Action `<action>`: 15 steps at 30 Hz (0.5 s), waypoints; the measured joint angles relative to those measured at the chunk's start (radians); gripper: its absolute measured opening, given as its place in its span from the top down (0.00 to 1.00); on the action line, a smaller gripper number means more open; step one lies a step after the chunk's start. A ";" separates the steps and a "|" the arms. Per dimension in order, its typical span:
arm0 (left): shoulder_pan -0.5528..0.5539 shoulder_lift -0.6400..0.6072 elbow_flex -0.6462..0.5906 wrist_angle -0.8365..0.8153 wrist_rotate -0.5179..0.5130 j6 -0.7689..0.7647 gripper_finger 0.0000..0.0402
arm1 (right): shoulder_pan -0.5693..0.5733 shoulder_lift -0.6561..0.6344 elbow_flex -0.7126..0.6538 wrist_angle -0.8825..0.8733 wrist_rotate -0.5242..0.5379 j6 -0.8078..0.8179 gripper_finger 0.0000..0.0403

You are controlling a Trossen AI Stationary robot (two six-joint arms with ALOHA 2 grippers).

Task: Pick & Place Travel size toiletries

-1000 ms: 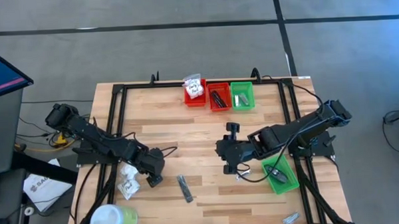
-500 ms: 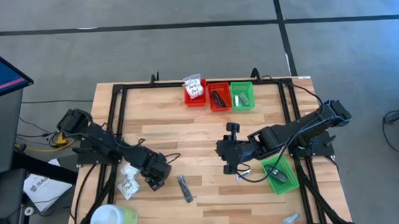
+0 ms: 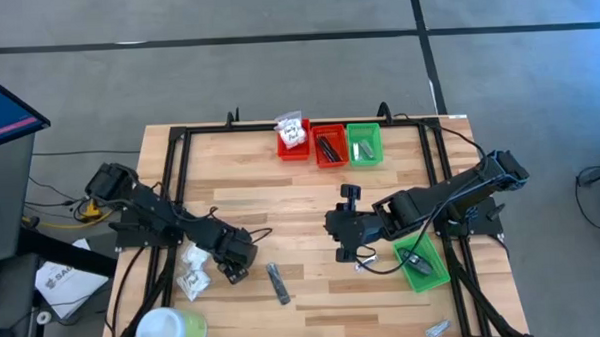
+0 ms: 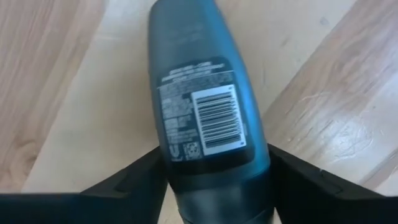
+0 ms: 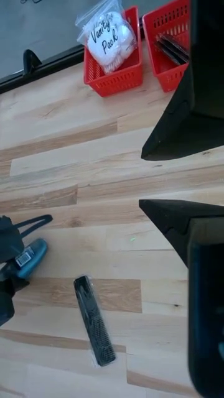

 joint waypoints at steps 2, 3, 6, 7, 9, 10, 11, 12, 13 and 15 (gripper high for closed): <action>0.000 0.000 -0.007 0.000 0.000 0.008 0.46 | 0.000 0.000 0.000 0.000 0.000 0.000 0.74; 0.000 0.000 -0.008 0.001 -0.002 0.018 0.49 | 0.000 0.000 0.000 0.000 0.000 0.000 0.75; -0.001 -0.021 -0.010 0.012 -0.022 0.045 0.50 | 0.000 0.000 0.000 0.001 0.000 0.000 0.74; -0.002 -0.032 -0.013 0.014 -0.030 0.048 0.50 | 0.000 0.000 0.000 0.001 0.000 0.003 0.74; -0.005 -0.063 -0.017 0.020 -0.080 0.054 0.50 | 0.000 0.000 0.000 0.003 0.000 0.011 0.74; -0.004 -0.088 -0.016 0.027 -0.101 0.062 0.50 | 0.000 0.000 0.000 0.006 0.000 0.013 0.74; -0.005 -0.115 -0.014 0.033 -0.122 0.065 0.50 | 0.000 0.000 0.000 0.009 0.000 0.014 0.74; -0.009 -0.137 -0.013 0.038 -0.144 0.066 0.50 | 0.000 0.000 0.000 0.013 0.000 0.015 0.74; -0.013 -0.162 -0.014 0.040 -0.165 0.067 0.50 | 0.000 0.000 0.000 0.020 0.000 0.015 0.74; -0.022 -0.209 -0.015 0.054 -0.200 0.071 0.50 | 0.000 0.000 0.000 0.038 0.000 0.015 0.74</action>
